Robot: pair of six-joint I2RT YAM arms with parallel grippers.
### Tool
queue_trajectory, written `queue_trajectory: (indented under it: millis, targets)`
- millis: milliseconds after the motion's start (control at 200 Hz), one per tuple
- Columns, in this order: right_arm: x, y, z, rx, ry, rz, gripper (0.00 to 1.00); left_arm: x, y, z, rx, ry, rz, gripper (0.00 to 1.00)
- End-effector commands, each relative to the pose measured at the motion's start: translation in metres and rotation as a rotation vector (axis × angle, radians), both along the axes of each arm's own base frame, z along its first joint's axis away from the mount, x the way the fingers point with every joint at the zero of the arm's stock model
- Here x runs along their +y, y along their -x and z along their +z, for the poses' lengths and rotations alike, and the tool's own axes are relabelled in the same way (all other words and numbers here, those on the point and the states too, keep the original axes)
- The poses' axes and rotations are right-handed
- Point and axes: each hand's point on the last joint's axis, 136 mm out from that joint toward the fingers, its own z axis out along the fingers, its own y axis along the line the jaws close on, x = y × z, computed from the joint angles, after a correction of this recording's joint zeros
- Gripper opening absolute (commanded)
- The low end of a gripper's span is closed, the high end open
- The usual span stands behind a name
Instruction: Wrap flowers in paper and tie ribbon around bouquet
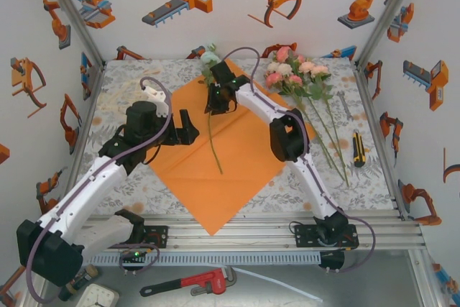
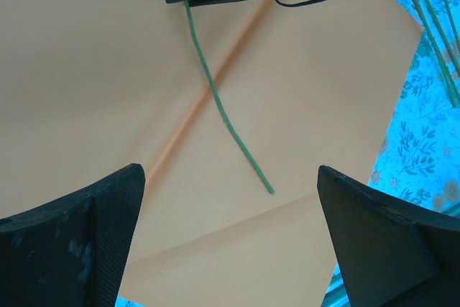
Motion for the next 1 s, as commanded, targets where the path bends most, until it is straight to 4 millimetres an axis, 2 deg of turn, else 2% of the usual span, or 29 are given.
queue_trajectory:
  millis: [0, 95, 150, 235, 340, 405, 491, 616, 741, 886, 996]
  targets:
    - [-0.013, -0.011, 0.013, -0.016, -0.001, -0.040, 0.42, -0.005, 0.001, -0.004, 0.006, 0.027, -0.012, 0.97]
    - [-0.016, -0.011, 0.029, -0.046, 0.001, -0.030, 0.45, -0.006, -0.002, -0.007, 0.014, 0.036, -0.007, 0.97]
    - [-0.019, -0.010, 0.042, -0.062, 0.001, -0.023, 0.52, -0.009, -0.002, -0.008, 0.017, 0.046, -0.010, 0.97]
    - [-0.024, -0.006, 0.071, -0.091, -0.023, 0.002, 0.58, -0.012, -0.004, -0.008, 0.022, 0.059, -0.019, 0.97]
    - [-0.035, 0.004, 0.122, -0.160, -0.057, 0.054, 0.62, -0.017, -0.004, -0.004, 0.016, 0.071, -0.040, 0.97]
    - [-0.053, 0.010, 0.153, -0.220, -0.049, 0.077, 0.62, -0.023, -0.002, 0.002, -0.004, 0.090, -0.081, 0.97]
    - [-0.102, 0.012, 0.173, -0.297, 0.046, 0.063, 0.62, -0.037, 0.005, 0.012, -0.027, 0.131, -0.166, 0.97]
    - [-0.198, 0.012, 0.161, -0.345, 0.282, 0.034, 0.61, -0.058, 0.019, 0.026, -0.073, 0.168, -0.278, 0.97]
    - [-0.274, 0.015, 0.135, -0.334, 0.496, 0.040, 0.58, -0.081, 0.035, 0.032, -0.110, 0.173, -0.396, 0.97]
    - [-0.330, 0.021, 0.093, -0.203, 0.708, 0.040, 0.56, -0.093, 0.039, 0.027, -0.107, 0.135, -0.438, 0.97]
    - [-0.349, 0.021, 0.063, -0.116, 0.771, 0.057, 0.55, -0.096, 0.038, 0.022, -0.101, 0.123, -0.435, 0.97]
